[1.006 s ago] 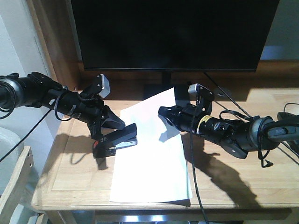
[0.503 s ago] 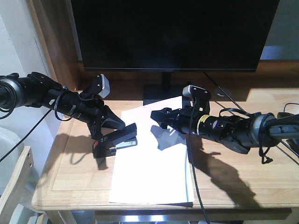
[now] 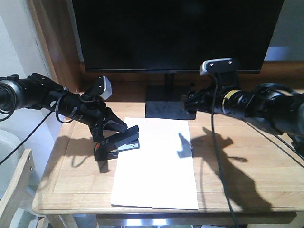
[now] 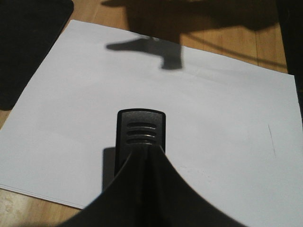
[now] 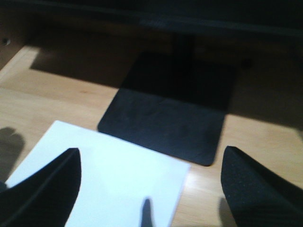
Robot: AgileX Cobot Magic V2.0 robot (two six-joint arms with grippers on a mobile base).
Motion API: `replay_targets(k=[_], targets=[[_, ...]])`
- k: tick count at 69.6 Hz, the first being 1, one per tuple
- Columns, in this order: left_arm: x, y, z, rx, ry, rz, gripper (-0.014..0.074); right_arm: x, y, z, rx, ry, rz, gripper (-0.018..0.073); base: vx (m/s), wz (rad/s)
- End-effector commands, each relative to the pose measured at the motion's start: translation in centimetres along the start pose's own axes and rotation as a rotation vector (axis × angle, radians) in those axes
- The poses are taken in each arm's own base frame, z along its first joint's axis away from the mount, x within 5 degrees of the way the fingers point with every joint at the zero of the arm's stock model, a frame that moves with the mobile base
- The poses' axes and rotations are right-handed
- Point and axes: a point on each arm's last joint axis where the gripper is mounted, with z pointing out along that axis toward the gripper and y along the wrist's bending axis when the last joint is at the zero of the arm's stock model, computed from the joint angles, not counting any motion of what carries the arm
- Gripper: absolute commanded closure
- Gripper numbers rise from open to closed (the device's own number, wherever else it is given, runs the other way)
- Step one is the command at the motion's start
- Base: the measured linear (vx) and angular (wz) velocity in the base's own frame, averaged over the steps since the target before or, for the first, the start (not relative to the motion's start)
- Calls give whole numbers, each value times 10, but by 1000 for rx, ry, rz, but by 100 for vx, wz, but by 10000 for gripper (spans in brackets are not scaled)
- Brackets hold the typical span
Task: Grab stapler and paper to desk for stapling
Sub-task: 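Lift the right gripper up and away from the paper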
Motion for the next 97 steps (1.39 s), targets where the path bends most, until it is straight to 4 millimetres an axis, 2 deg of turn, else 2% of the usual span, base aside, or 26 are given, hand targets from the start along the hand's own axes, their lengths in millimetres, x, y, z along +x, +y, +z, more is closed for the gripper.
replay_targets(k=[1, 17, 26, 52, 64, 74, 86, 97], targets=[[-33, -6, -19, -26, -86, 38, 603, -37, 0, -38, 37, -116, -42, -22, 0, 0], [-33, -6, -19, -26, -86, 38, 603, -65, -7, -105, 186, -181, -82, -22, 0, 0], [-33, -6, -19, -26, -86, 38, 603, -64, -6, -139, 216, -223, -154, -22, 0, 0], [-33, -6, -19, -26, -86, 38, 603, -5, 1, -229, 202, -352, -148, -22, 0, 0], [-33, -6, -19, -26, -86, 38, 603, 21, 4, -277, 197, -496, -109, -22, 0, 0], [-33, -6, -19, -26, -86, 38, 603, 42, 6, -309, 182, -620, -48, -22, 0, 0], [-33, -6, -19, -26, -86, 38, 603, 71, 5, -335, 197, -732, -31, -22, 0, 0], [-33, -6, -19, -26, -86, 38, 603, 98, -1, -340, 250, -746, -8, -22, 0, 0]])
